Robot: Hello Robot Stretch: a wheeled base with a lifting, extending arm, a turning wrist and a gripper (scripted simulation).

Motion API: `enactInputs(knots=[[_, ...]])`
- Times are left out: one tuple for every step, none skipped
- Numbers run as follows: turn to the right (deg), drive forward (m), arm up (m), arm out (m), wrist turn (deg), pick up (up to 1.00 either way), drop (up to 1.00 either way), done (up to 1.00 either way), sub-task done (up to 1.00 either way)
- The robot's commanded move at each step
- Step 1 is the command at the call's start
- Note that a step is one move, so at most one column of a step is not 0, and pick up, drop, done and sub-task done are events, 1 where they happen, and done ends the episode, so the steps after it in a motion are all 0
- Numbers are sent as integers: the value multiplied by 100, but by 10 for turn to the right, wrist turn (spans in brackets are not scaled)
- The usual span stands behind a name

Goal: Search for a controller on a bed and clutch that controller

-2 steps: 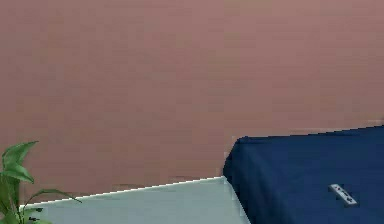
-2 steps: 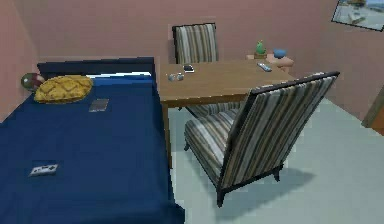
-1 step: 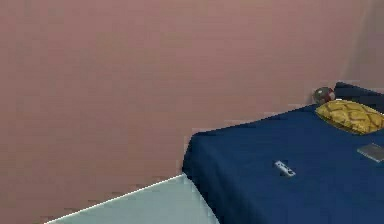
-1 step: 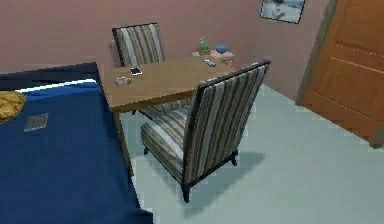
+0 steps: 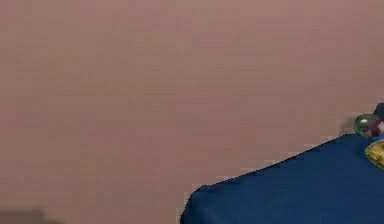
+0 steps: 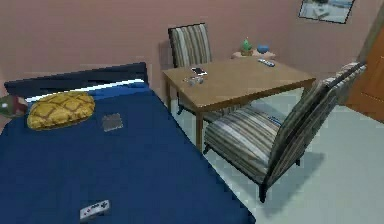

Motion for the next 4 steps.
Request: enactInputs(knots=[[-300, 0, 0, 0, 0, 0, 0, 0, 0], [0, 0, 50, 0, 0, 0, 0, 0, 0], [0, 0, 10, 0, 0, 0, 0, 0, 0], [0, 0, 0, 36, 0, 0, 0, 0, 0]])
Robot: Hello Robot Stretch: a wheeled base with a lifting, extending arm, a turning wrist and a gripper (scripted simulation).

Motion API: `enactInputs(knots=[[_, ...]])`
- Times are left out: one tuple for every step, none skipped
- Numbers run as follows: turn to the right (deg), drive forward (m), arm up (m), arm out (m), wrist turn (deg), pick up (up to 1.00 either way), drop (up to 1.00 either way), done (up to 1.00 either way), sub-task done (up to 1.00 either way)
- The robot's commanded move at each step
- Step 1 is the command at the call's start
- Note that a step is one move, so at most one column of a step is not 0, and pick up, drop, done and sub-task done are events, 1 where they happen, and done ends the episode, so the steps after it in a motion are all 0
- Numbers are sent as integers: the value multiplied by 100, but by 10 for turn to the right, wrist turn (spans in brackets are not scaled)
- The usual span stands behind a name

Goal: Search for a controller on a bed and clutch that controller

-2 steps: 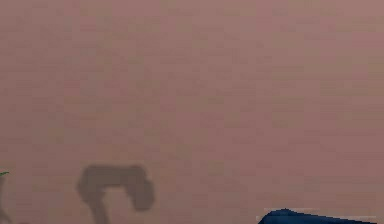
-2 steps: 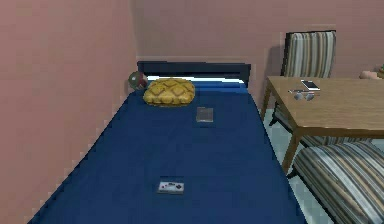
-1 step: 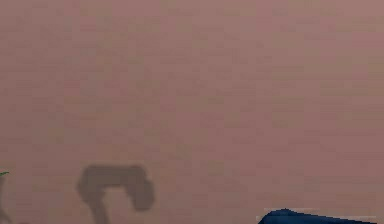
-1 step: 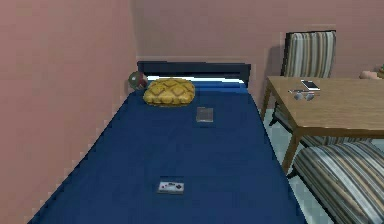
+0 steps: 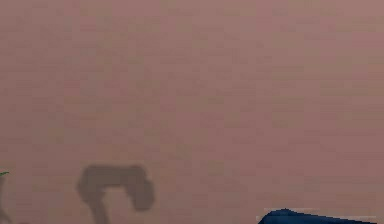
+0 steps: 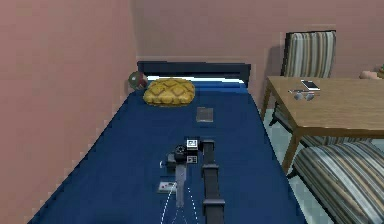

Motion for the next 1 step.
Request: enactInputs(knots=[[0, 0, 0, 0, 450, 0, 0, 0, 0]])
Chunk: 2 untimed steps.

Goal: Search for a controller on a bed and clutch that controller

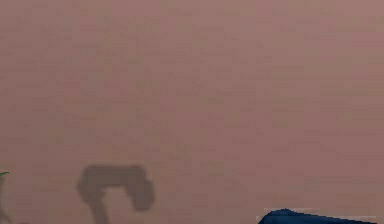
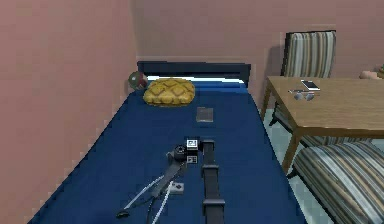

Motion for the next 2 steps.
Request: enactInputs(knots=[[0, 0, 0, 0, 450, 0, 0, 0, 0], [0, 0, 0, 0, 450, 0, 0, 0, 0]])
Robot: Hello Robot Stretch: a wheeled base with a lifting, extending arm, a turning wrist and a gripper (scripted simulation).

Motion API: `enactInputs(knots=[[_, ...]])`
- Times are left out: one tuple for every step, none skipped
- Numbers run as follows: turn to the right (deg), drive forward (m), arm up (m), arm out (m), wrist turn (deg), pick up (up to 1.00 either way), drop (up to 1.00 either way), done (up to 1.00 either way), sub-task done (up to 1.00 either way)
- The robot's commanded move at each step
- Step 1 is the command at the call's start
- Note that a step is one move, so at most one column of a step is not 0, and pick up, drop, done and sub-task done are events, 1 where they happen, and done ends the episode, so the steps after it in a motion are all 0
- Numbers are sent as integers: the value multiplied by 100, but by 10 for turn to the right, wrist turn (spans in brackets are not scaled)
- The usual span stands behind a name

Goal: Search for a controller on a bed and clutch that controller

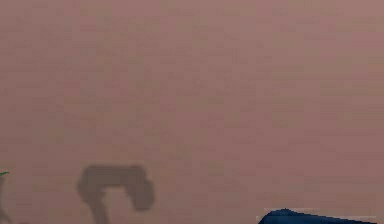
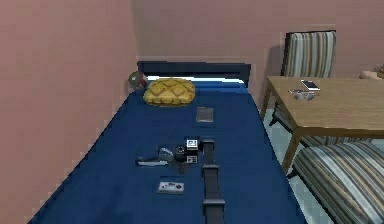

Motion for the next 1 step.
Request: enactInputs(knots=[[0, 0, 0, 0, 390, 0, 0, 0, 0]])
